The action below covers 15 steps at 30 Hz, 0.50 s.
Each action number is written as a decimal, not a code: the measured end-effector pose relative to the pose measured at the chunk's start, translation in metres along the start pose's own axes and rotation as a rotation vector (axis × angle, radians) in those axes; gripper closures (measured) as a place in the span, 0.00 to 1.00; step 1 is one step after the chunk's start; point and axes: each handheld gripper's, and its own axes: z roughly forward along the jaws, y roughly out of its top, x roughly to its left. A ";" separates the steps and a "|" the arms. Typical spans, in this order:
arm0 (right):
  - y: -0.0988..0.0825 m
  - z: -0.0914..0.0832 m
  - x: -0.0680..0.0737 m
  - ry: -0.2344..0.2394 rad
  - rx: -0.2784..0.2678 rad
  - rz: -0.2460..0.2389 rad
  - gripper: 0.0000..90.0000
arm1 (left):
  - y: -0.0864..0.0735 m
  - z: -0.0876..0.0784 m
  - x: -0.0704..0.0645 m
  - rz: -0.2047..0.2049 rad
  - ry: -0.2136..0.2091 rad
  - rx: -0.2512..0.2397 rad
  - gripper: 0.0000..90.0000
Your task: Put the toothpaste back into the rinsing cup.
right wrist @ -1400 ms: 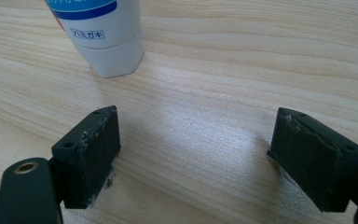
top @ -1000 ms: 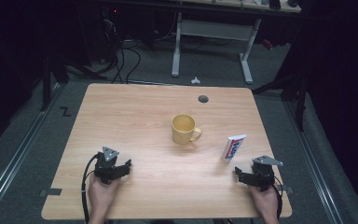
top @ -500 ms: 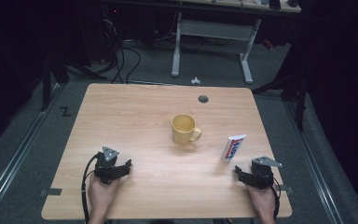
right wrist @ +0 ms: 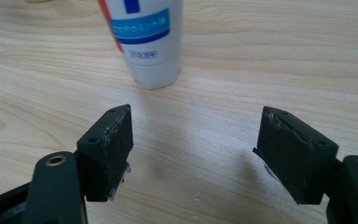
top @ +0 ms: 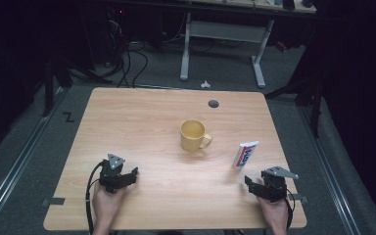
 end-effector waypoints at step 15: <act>0.011 -0.007 0.015 -0.002 -0.033 -0.018 0.29 | 0.000 0.000 0.000 0.001 0.000 0.000 0.32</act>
